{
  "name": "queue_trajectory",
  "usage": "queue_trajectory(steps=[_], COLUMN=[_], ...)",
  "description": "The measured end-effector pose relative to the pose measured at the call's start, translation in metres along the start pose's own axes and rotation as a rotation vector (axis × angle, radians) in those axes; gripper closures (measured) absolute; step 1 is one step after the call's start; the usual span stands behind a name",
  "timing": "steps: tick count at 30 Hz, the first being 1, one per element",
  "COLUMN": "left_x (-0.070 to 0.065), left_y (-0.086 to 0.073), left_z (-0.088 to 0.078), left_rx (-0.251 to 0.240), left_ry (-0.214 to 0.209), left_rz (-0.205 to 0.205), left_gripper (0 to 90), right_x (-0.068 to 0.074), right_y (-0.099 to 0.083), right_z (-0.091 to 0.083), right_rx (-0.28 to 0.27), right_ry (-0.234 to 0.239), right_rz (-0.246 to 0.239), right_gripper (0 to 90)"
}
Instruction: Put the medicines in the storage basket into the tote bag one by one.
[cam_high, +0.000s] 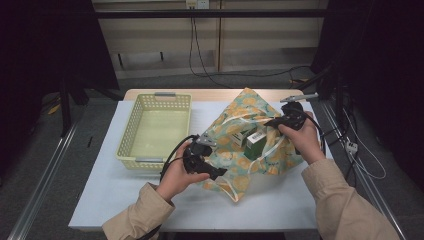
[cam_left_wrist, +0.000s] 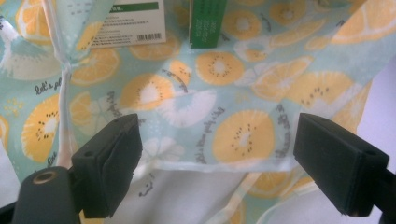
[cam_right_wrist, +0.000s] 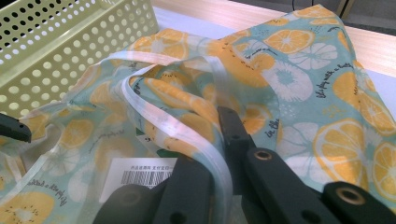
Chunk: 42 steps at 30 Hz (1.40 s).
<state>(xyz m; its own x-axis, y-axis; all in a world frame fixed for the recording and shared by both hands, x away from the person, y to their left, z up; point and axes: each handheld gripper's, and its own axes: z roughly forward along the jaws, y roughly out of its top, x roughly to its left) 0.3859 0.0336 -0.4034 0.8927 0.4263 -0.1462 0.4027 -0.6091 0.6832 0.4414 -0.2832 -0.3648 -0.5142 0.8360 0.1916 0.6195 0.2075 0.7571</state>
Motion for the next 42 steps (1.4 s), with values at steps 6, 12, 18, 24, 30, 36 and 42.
queue_trajectory(steps=[6,12,18,24,30,36,42], left_x=[0.0,-0.002,-0.002,-0.004,-0.001,0.002,0.005], left_y=[-0.004,-0.007,-0.014,-0.021,-0.024,-0.019,-0.018], left_z=[0.002,0.0,0.001,0.005,0.013,0.026,0.034], left_rx=[0.024,0.021,0.033,0.056,0.057,0.018,-0.026], left_ry=[0.004,0.002,0.0,0.008,0.022,0.026,0.041], left_rz=[0.029,0.042,0.036,0.055,0.048,0.05,0.046], left_gripper=[15.3,15.3,15.7,15.7,15.5,17.8,24.0], right_x=[0.0,0.0,0.0,0.0,-0.001,-0.001,-0.001], right_y=[-0.001,-0.001,-0.001,-0.001,-0.001,0.0,0.001], right_z=[0.0,-0.001,0.0,-0.001,-0.001,-0.002,-0.002], right_rx=[0.002,0.003,0.003,0.001,-0.002,0.0,-0.001], right_ry=[-0.001,-0.002,-0.002,-0.001,-0.001,0.002,0.006], right_rz=[0.004,0.004,0.002,0.003,0.005,0.008,0.009], right_gripper=[89.9,89.9,89.9,89.9,89.9,89.9,89.9])
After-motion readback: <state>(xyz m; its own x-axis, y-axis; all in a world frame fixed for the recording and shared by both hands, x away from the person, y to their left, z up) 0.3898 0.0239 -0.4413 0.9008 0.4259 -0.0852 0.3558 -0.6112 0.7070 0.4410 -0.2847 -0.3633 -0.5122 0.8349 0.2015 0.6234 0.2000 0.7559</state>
